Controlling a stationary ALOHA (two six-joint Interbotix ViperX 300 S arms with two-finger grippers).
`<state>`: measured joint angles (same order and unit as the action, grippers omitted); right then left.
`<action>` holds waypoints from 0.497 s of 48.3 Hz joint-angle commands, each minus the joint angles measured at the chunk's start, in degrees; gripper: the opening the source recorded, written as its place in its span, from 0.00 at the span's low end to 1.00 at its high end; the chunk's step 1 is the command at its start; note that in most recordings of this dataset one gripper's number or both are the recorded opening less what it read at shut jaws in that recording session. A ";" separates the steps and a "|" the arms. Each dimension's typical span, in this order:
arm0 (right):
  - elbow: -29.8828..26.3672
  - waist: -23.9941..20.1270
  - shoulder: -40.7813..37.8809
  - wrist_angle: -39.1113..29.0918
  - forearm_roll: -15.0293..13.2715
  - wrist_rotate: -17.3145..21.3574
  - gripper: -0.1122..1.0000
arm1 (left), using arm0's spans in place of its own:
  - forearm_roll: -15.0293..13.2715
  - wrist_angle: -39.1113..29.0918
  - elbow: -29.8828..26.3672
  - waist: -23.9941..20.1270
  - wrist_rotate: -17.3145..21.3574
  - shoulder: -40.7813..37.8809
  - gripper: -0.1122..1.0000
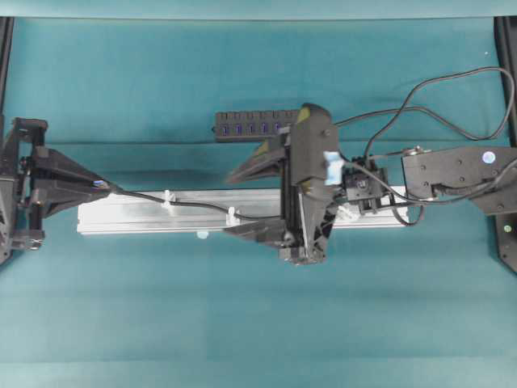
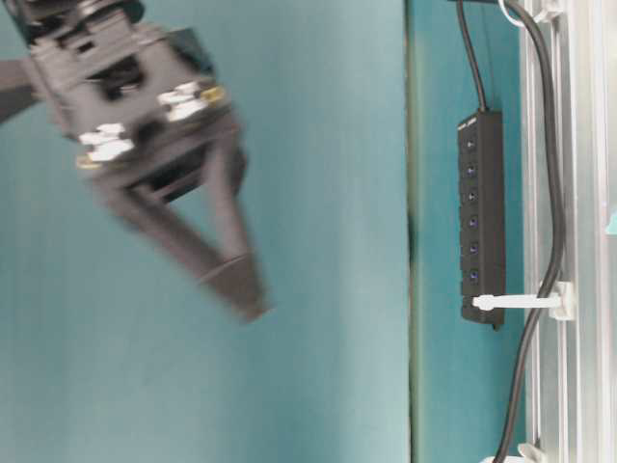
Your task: Pass the USB cable through three rings with both arms.
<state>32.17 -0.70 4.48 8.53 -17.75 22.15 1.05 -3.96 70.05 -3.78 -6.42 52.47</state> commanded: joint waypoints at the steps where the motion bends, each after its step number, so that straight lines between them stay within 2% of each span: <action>1: 0.18 -0.44 1.41 2.90 0.09 0.44 0.59 | 0.09 -0.79 -1.67 0.00 -0.26 0.62 0.23; 16: 2.72 -0.97 5.89 0.62 0.00 0.26 0.59 | 0.09 -2.55 -1.67 0.00 -0.18 2.11 0.23; 24: 6.15 -0.97 9.76 -4.39 0.00 0.35 0.59 | 0.09 -2.55 -1.58 0.00 -0.18 1.85 0.23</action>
<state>37.62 -1.49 11.51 6.24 -17.75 22.15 1.05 -6.86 70.05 -3.78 -6.59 54.58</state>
